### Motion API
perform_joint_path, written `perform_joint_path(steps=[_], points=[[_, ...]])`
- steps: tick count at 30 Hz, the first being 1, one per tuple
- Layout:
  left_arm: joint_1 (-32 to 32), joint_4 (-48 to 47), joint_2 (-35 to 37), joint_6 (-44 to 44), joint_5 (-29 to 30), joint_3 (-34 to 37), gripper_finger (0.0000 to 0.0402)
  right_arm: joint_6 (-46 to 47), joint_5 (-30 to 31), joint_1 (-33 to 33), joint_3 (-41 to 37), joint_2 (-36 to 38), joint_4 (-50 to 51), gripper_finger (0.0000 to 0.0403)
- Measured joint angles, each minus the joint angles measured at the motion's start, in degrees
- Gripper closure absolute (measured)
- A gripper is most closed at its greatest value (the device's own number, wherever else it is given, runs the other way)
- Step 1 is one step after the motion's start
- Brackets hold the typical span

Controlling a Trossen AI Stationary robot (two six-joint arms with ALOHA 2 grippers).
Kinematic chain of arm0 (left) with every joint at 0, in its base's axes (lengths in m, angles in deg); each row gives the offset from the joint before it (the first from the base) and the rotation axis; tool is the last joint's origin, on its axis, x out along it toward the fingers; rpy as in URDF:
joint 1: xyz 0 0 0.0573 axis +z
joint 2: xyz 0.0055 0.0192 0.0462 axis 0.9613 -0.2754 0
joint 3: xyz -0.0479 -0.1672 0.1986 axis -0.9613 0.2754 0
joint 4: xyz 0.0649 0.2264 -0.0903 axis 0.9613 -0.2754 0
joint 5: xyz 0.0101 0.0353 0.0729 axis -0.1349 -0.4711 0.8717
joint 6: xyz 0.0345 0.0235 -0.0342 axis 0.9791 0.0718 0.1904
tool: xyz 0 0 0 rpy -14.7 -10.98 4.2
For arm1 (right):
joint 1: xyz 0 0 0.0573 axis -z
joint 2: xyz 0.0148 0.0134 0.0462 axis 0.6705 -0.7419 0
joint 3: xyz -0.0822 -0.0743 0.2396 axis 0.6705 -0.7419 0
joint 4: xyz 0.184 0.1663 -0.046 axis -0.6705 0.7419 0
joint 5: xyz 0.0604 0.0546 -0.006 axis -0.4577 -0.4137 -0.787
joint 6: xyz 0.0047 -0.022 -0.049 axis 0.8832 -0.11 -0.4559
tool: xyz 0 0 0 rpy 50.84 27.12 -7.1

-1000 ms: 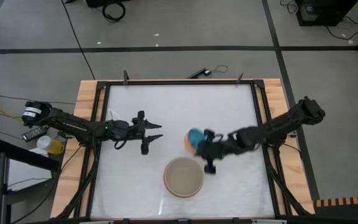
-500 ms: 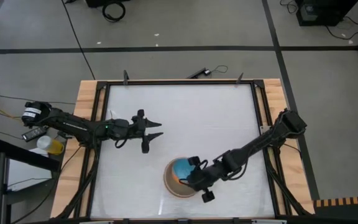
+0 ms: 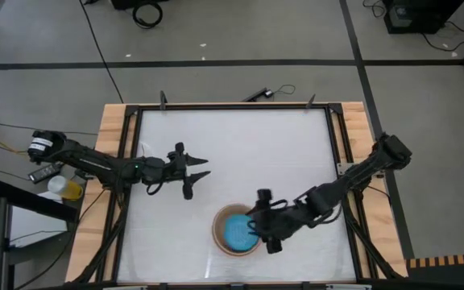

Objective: Nest bowls inside each other
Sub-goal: Return to Home Position

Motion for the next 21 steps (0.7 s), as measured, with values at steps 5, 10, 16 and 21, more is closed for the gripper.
perform_joint_path(steps=[5,10,16,21], points=[[-3.2,-2.0,5.8,2.1,3.0,0.0,0.0223,4.3,14.9,-2.0,-1.2,5.9,6.4,0.0145],[-5.4,-6.5,12.6,4.1,4.5,0.0,0.0232,9.7,24.6,-3.8,-10.3,15.2,5.4,0.0156],[-6.0,1.3,14.0,2.9,4.4,8.2,0.0240,11.2,32.3,-6.5,-28.4,28.9,-10.0,0.0165],[-4.4,19.3,15.2,3.2,4.2,18.8,0.0242,3.7,42.7,-7.4,-40.0,38.7,-24.1,0.0183]])
